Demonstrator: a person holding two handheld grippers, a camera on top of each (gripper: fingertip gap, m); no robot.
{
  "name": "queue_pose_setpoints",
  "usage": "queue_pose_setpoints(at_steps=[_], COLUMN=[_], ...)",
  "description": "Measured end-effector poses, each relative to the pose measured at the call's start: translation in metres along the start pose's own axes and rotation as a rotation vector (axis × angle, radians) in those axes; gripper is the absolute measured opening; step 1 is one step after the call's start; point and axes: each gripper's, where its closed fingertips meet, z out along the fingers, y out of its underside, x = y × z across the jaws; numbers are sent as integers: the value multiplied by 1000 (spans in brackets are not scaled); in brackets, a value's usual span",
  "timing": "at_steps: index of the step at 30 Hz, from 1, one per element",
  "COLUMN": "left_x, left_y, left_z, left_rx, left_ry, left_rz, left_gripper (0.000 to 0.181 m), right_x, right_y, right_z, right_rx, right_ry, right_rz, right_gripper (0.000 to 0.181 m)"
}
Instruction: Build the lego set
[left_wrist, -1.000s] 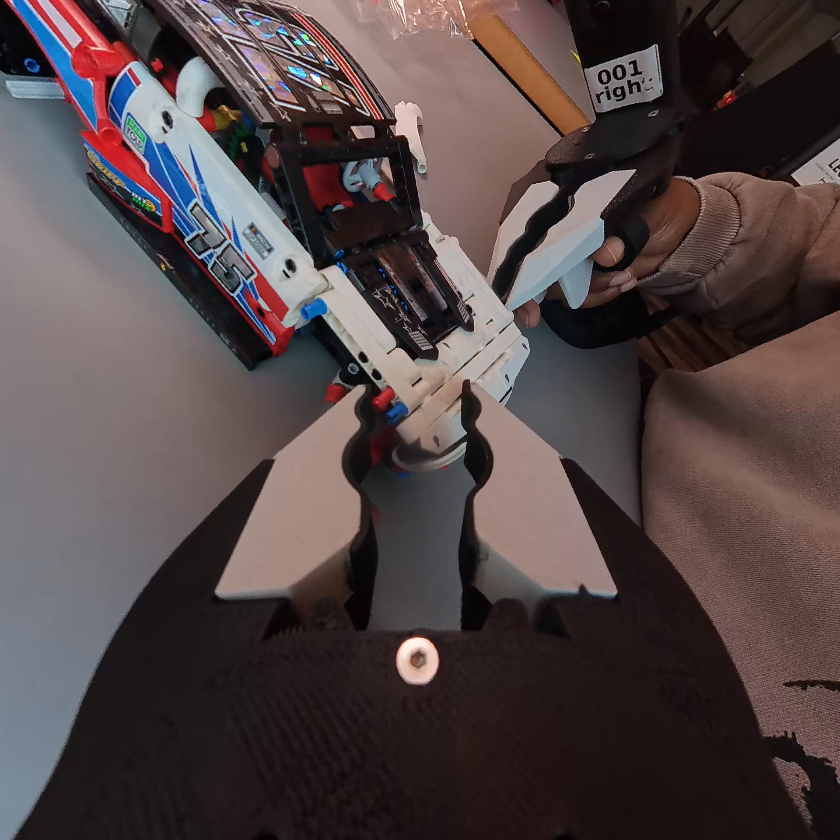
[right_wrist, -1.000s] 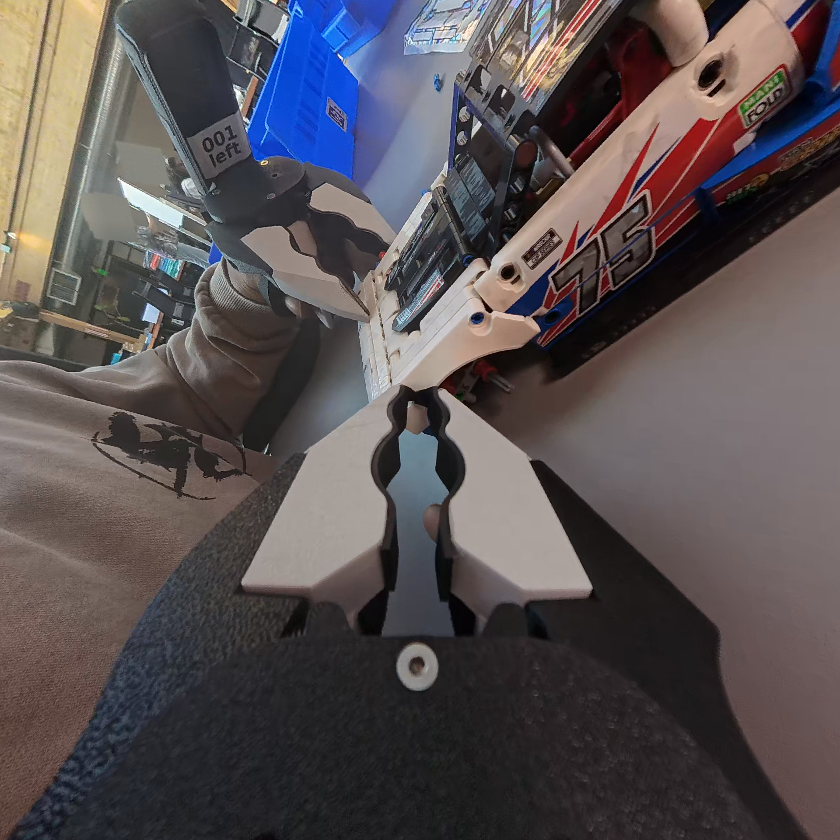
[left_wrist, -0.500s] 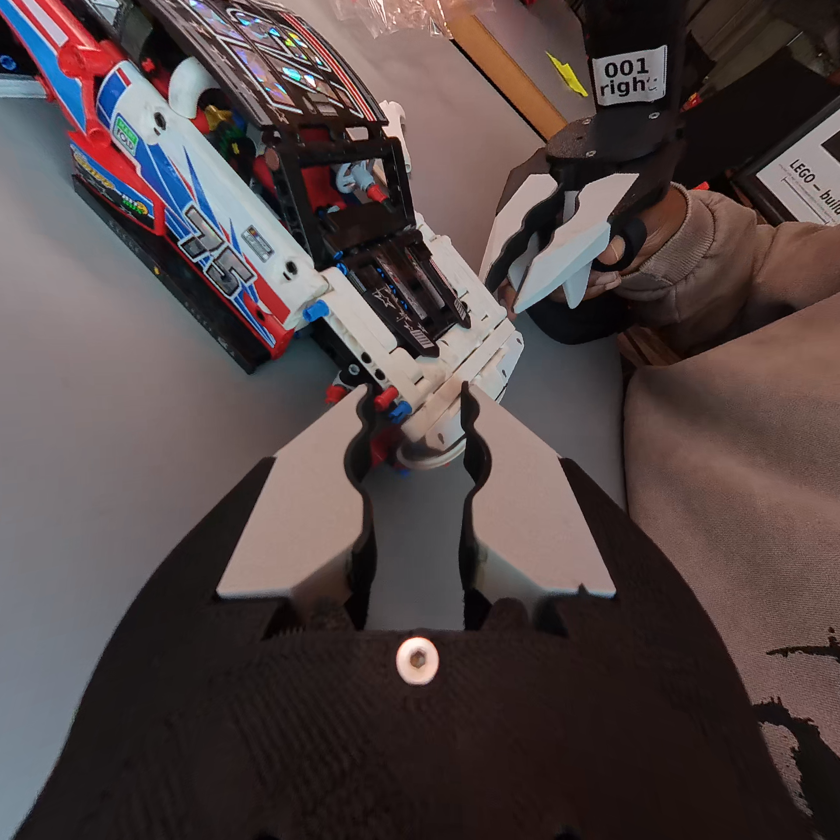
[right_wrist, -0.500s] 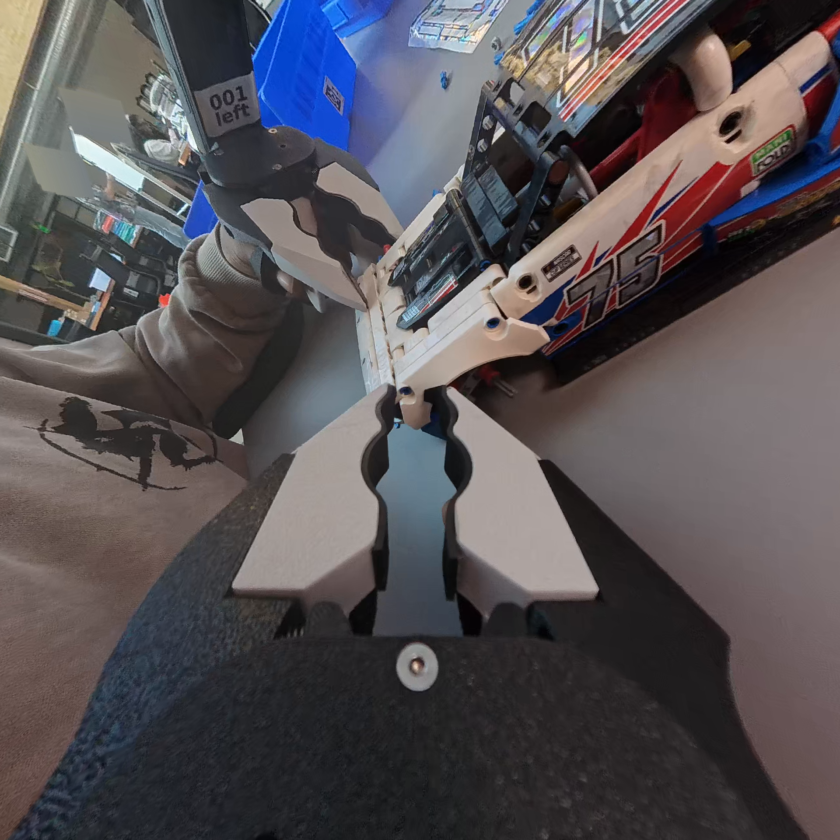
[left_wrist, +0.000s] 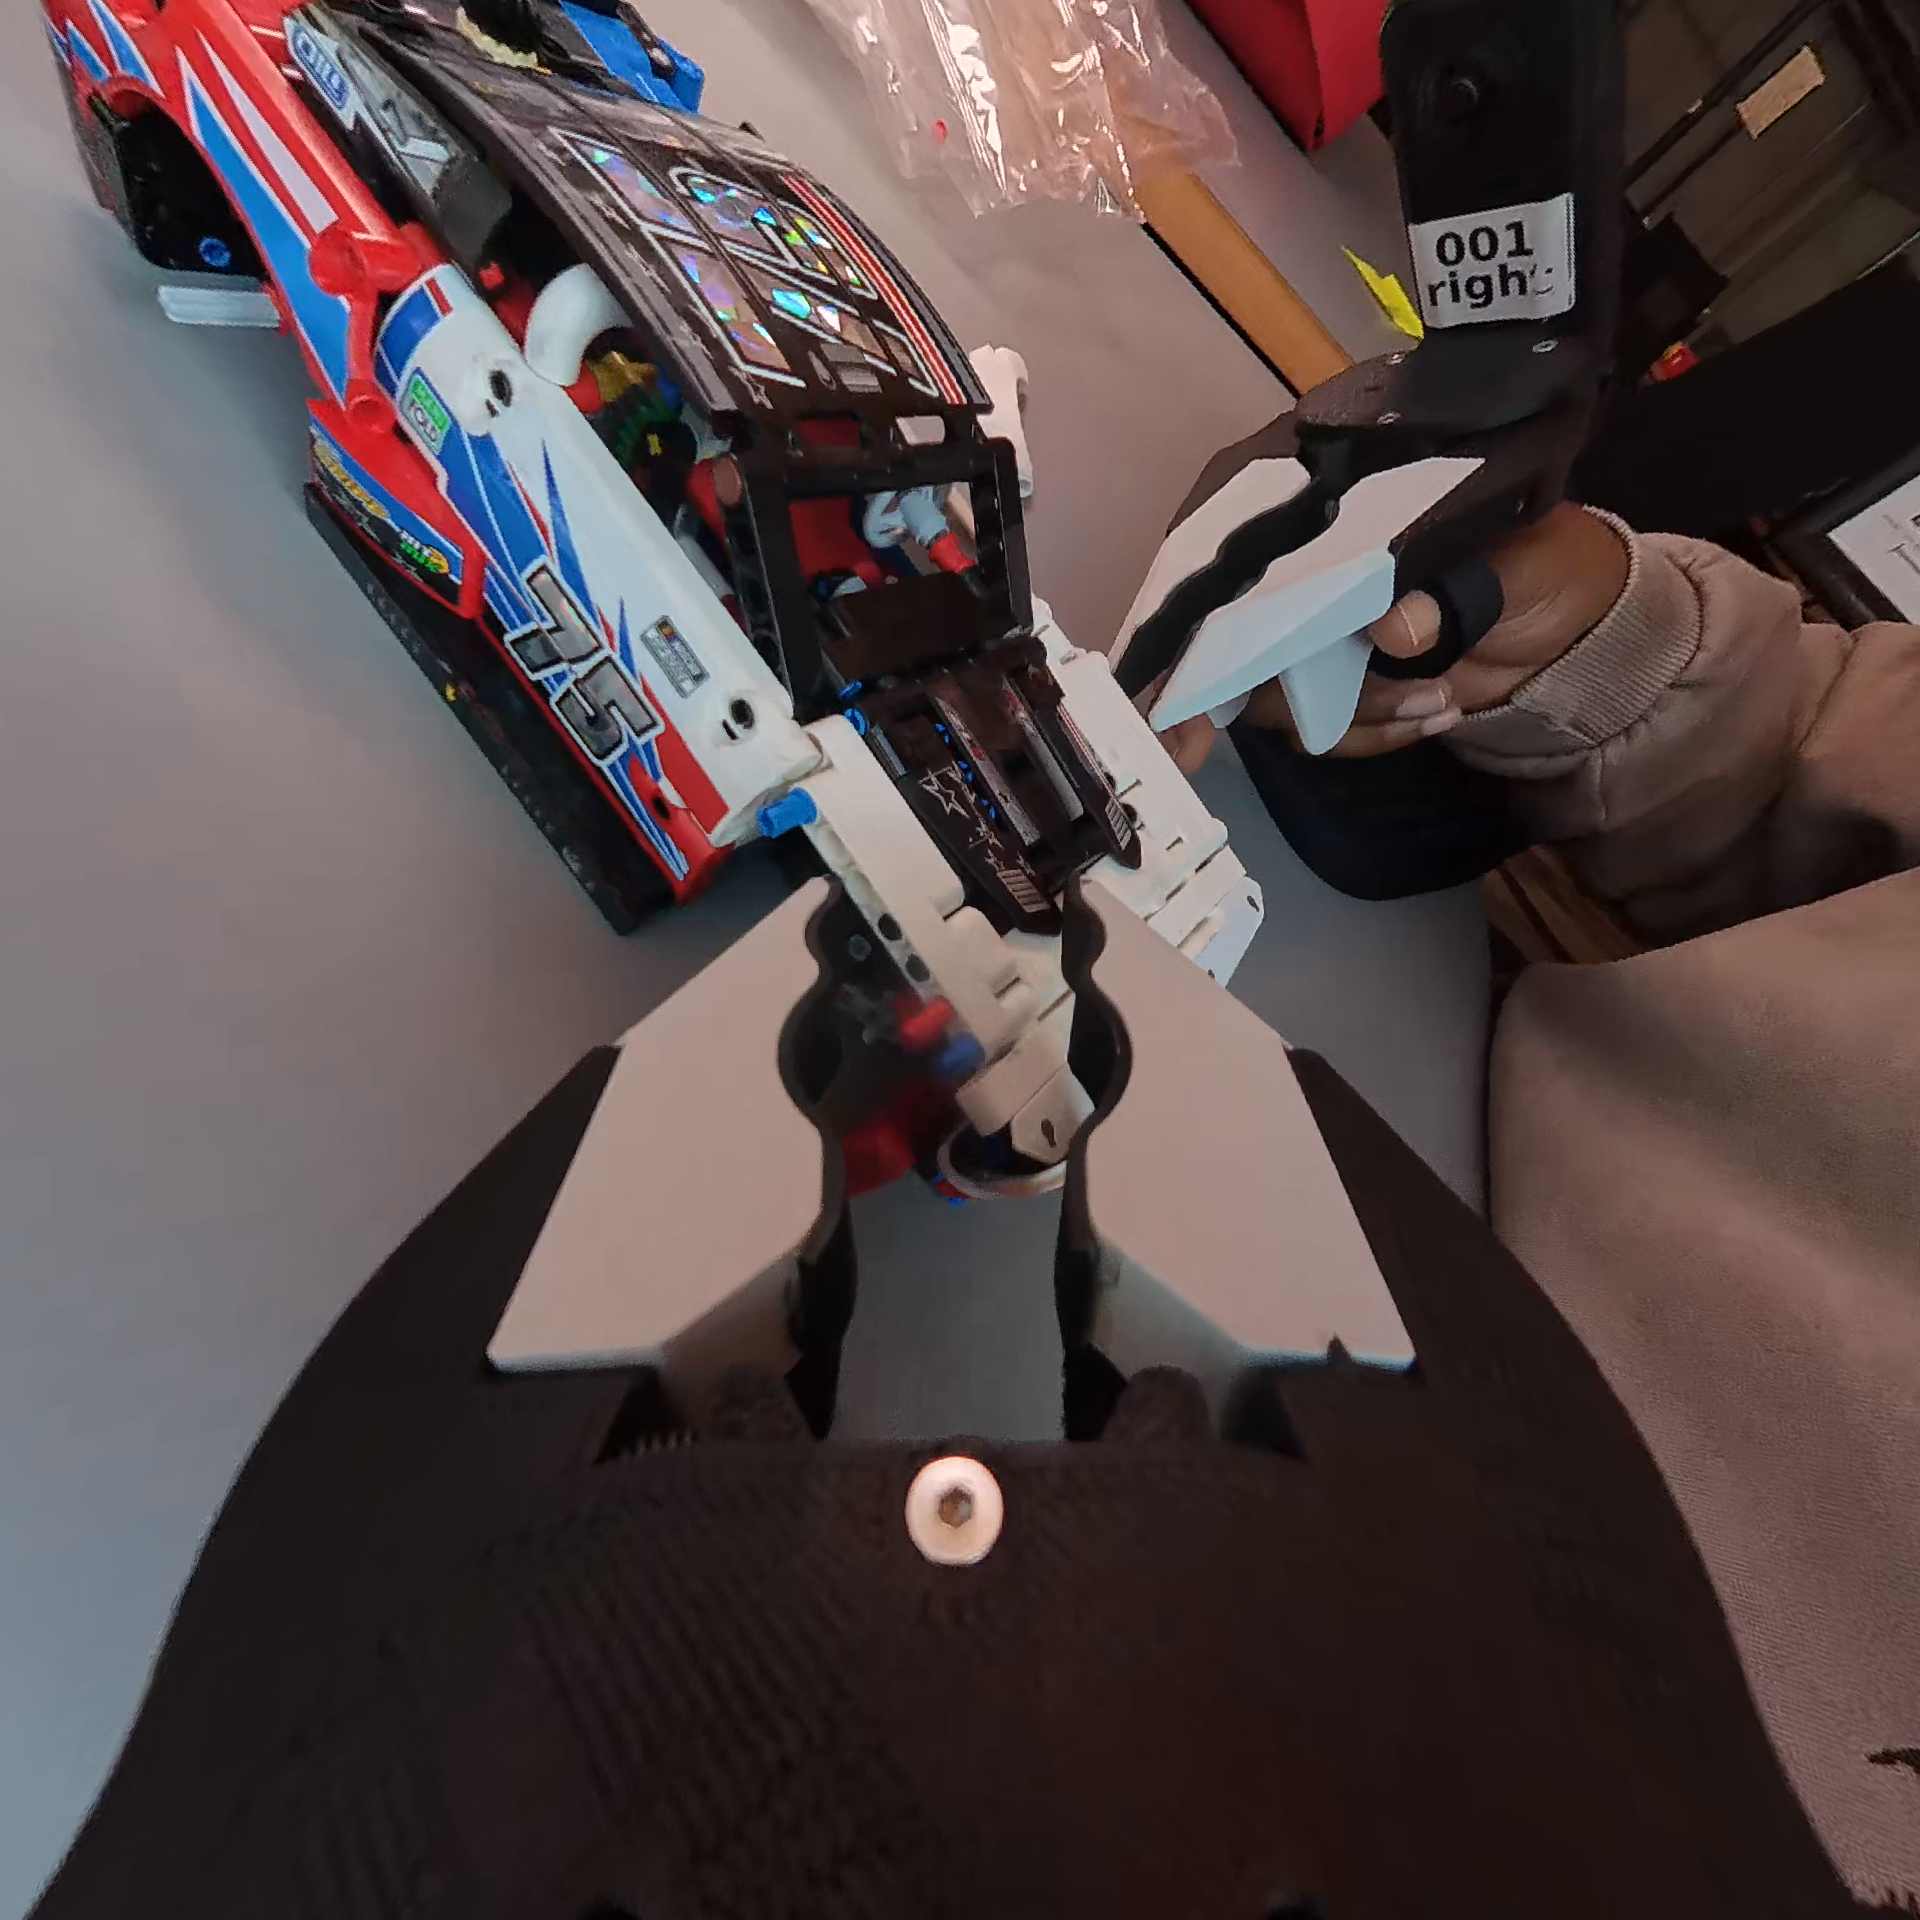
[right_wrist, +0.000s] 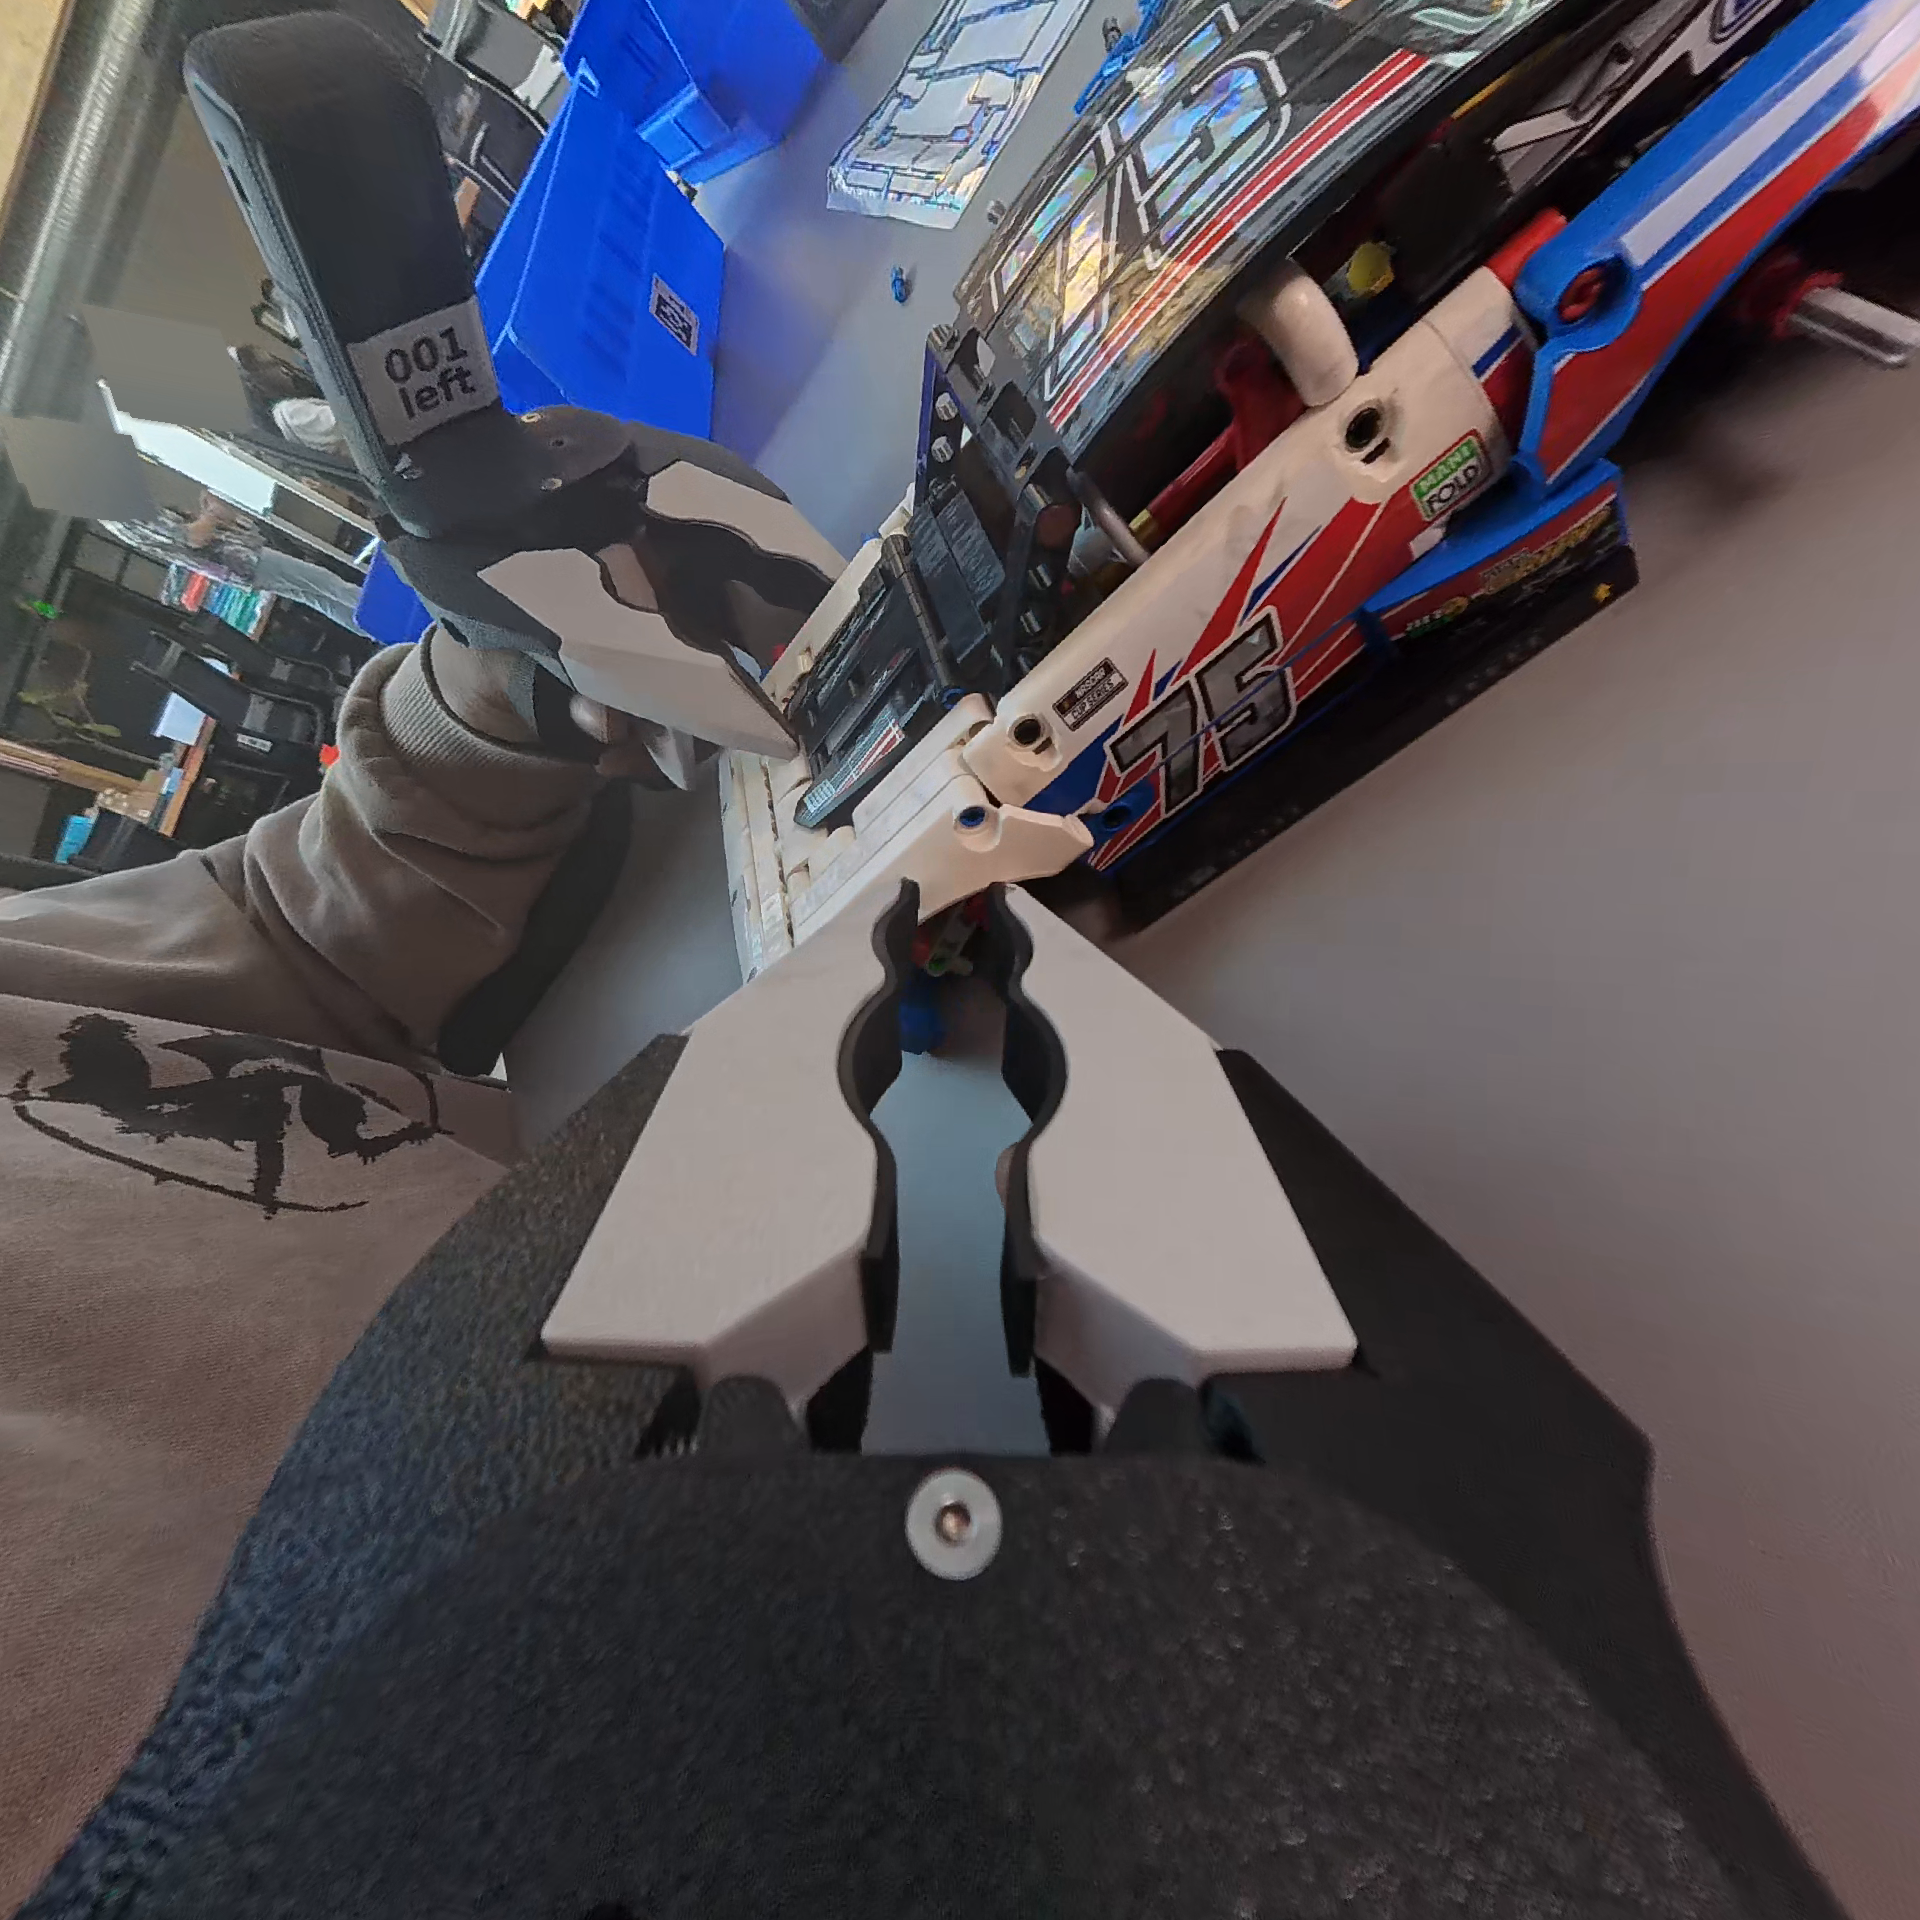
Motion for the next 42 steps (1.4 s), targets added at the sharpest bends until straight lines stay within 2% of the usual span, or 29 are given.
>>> queue_pose_setpoints(at_steps=[14, 23, 29, 35, 38, 42], left_x=[0, -4, 5, 8, 9, 9], left_y=[2, -2, -3, 27, 28, 33], left_z=[2, -1, -16, -20, -18, -16], left_rx=[-44, -45, 1, -157, -149, -179], left_ry=[-53, -7, 31, -58, -62, -72], left_rz=[57, 19, 36, 281, 322, 326], left_gripper=[38, 39, 58, 84, 82, 66], right_x=[-2, -4, -20, -33, -26, -22], right_y=[-1, -1, 2, 12, 23, 22], right_z=[1, 2, -10, -18, -12, -3], right_rx=[2, 5, 56, 59, 0, -7], right_ry=[-36, -29, -24, 42, 126, 208], right_rz=[8, -22, -159, -328, -360, -408], right_gripper=[6, 9, 15, 26, 27, 16])
